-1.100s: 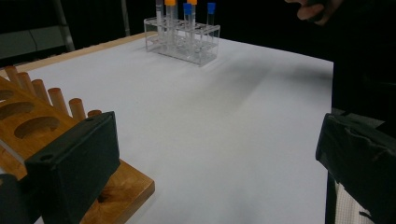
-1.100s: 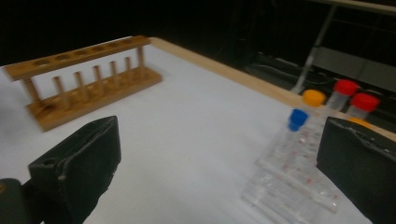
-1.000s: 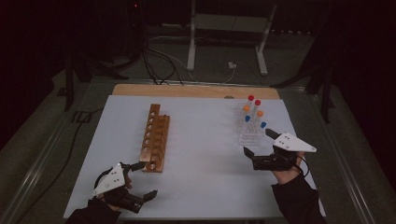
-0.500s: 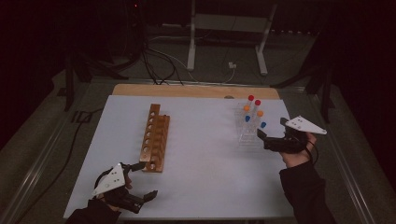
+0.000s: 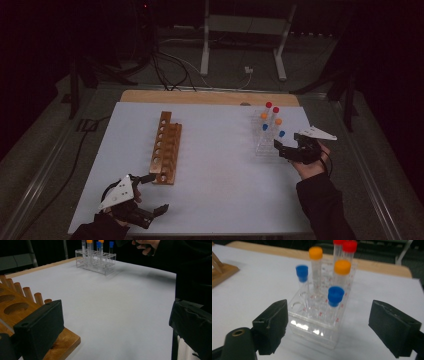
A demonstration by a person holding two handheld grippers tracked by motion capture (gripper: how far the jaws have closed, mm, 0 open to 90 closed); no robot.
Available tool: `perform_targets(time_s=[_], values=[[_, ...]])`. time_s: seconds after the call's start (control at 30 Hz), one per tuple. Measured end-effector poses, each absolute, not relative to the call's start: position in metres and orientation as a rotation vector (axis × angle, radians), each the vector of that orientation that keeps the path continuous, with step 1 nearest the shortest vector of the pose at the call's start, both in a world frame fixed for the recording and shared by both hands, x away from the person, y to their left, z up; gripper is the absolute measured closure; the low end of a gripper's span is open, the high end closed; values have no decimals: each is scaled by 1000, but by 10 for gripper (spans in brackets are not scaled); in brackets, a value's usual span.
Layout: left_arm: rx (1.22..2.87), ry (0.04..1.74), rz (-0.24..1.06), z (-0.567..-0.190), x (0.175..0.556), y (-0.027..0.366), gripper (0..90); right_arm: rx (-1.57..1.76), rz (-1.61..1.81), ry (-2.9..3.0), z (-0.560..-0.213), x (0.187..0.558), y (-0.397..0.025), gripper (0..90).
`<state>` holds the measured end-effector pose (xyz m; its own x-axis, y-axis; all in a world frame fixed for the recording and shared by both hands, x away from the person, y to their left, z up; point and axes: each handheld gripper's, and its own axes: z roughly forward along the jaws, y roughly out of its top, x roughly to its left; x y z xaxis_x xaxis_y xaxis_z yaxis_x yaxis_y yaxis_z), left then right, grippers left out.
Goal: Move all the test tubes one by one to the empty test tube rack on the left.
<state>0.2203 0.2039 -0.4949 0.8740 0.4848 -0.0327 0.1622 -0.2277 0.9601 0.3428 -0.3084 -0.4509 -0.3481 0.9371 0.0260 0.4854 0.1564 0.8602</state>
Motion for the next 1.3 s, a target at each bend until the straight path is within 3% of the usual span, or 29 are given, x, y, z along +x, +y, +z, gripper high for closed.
perform_targets(time_s=[0.3,0.5,0.97,1.3], values=[[1801,485,324,-495,220,204,5,1427,1031,1950,-462,353,-307,448],[1803,486,323,-495,220,204,5,1432,1036,1964,-463,358,-308,579],[1804,486,320,-495,220,204,5,1437,1003,2001,-465,369,-302,755],[1802,487,319,-495,220,204,5,1407,995,1984,-460,367,-302,767]])
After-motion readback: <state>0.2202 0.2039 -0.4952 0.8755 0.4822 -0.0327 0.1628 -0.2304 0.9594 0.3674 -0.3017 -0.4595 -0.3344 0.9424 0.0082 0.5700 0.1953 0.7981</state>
